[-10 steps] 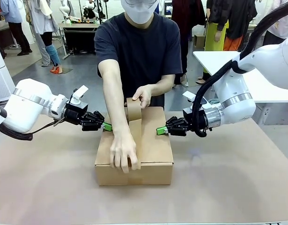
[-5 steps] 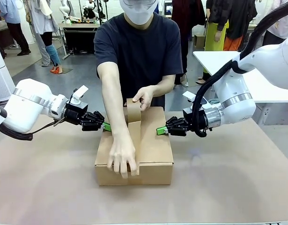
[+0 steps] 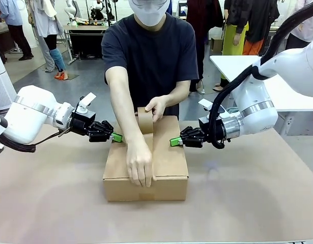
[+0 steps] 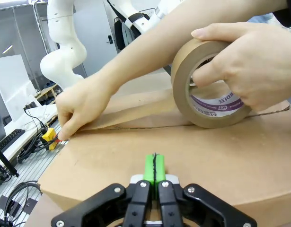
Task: Wrap the clocks to prevent damage.
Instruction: After the human seals the box with tape, release both hands from the side flaps of the Package Box.
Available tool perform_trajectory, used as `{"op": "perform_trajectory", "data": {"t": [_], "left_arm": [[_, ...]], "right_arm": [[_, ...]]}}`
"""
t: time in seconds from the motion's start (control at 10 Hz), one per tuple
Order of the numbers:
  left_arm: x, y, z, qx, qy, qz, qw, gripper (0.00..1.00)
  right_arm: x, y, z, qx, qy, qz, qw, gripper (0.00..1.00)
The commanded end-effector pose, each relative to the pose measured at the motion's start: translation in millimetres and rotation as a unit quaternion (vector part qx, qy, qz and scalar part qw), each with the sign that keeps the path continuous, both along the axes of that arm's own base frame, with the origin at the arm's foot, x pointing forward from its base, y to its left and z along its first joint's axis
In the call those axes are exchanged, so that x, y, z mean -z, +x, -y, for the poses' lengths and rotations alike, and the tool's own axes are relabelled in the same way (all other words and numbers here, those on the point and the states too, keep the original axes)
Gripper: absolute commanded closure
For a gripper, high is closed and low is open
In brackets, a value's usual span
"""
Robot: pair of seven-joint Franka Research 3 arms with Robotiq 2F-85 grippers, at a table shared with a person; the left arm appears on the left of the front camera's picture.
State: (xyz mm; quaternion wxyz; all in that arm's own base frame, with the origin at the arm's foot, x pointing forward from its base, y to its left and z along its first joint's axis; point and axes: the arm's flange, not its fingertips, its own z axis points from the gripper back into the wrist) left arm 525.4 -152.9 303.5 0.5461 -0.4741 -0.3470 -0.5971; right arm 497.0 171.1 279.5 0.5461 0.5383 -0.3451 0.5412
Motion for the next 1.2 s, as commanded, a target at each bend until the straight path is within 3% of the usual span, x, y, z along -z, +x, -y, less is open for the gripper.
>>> {"op": "perform_trajectory", "data": {"t": [0.0,1.1], "left_arm": [[3.4,-0.1,0.5,-0.002,0.003,-0.002,1.000,0.99],[3.4,-0.1,0.5,-0.002,0.003,-0.002,1.000,0.99]], "right_arm": [[1.5,0.3,0.2,0.002,-0.003,0.000,1.000,0.99],[1.5,0.3,0.2,0.002,-0.003,0.000,1.000,0.99]]}}
